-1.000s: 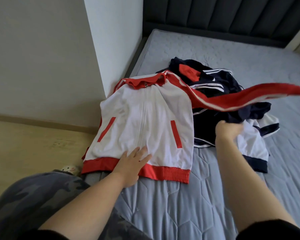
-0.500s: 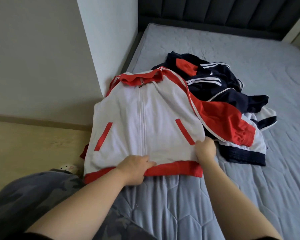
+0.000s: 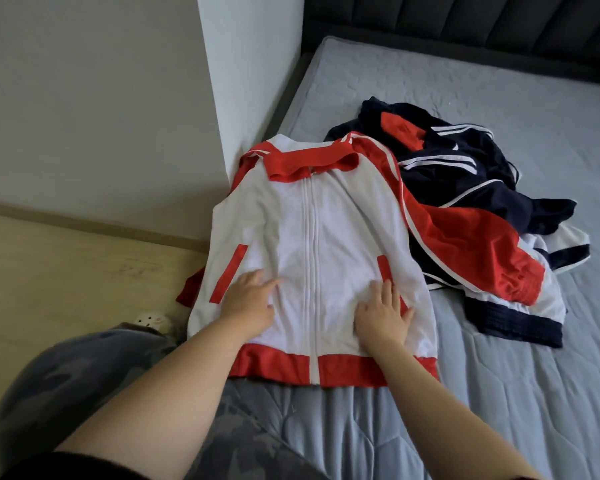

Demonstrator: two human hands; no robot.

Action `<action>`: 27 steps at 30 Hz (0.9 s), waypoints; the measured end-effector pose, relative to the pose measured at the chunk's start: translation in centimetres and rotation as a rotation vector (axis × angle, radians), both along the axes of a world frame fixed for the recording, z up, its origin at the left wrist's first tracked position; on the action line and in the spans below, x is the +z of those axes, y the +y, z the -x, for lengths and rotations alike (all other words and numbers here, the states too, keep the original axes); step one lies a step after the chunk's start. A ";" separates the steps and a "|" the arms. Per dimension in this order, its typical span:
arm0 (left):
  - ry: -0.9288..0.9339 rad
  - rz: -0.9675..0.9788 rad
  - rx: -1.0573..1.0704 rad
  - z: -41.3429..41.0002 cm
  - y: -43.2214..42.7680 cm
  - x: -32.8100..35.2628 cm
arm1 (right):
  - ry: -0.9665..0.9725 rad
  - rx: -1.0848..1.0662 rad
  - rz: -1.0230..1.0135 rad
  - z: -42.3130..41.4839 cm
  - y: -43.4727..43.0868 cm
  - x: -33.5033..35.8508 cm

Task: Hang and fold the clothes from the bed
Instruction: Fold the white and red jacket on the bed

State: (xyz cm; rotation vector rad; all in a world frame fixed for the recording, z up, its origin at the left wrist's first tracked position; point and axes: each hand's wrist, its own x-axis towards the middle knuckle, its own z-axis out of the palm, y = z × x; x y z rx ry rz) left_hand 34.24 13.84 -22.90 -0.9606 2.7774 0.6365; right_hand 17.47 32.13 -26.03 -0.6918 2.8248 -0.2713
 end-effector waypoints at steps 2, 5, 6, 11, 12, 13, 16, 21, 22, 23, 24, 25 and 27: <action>-0.153 0.003 0.077 -0.6 -1.0 -0.7 | -0.061 -0.174 0.052 -0.5 -1.1 0.1; -0.213 -0.040 0.199 -0.9 -1.7 -1.4 | 0.006 -0.116 0.189 -1.4 -3.7 0.5; -0.217 -0.070 0.238 -1.1 -1.9 -1.5 | 0.024 -0.034 0.224 -1.8 -4.4 0.5; -0.126 -0.285 0.488 -1.3 -3.7 -2.0 | -0.019 0.142 0.028 -2.5 -6.1 -1.1; -0.081 -0.335 0.589 -1.2 -4.3 -2.0 | -0.015 0.130 0.010 -2.4 -6.3 -1.4; -0.047 -0.361 0.665 -1.1 -4.9 -1.9 | -0.006 0.125 0.003 -2.3 -6.4 -1.7; 0.087 -0.374 0.875 -1.3 -6.6 -1.7 | 0.036 0.130 -0.009 -2.2 -6.6 -2.3; 0.195 -0.508 1.024 -2.1 -8.6 -1.2 | 0.080 0.132 -0.021 -2.5 -6.7 -2.8; 0.213 -0.468 1.066 -2.4 -9.1 -1.1 | 0.083 0.131 -0.020 -2.5 -6.6 -2.9; 0.237 -0.427 1.108 -2.8 -9.4 -1.1 | 0.087 0.130 -0.021 -2.4 -6.6 -2.9; 0.254 -0.383 1.126 -3.1 -9.5 -1.0 | 0.089 0.131 -0.024 -2.4 -6.6 -2.9; 0.257 -0.332 1.116 -3.2 -9.4 -1.0 | 0.091 0.132 -0.025 -2.5 -6.6 -2.9; 0.180 -0.165 0.977 -2.8 -8.9 -1.2 | 0.099 0.140 -0.020 -2.6 -6.6 -2.9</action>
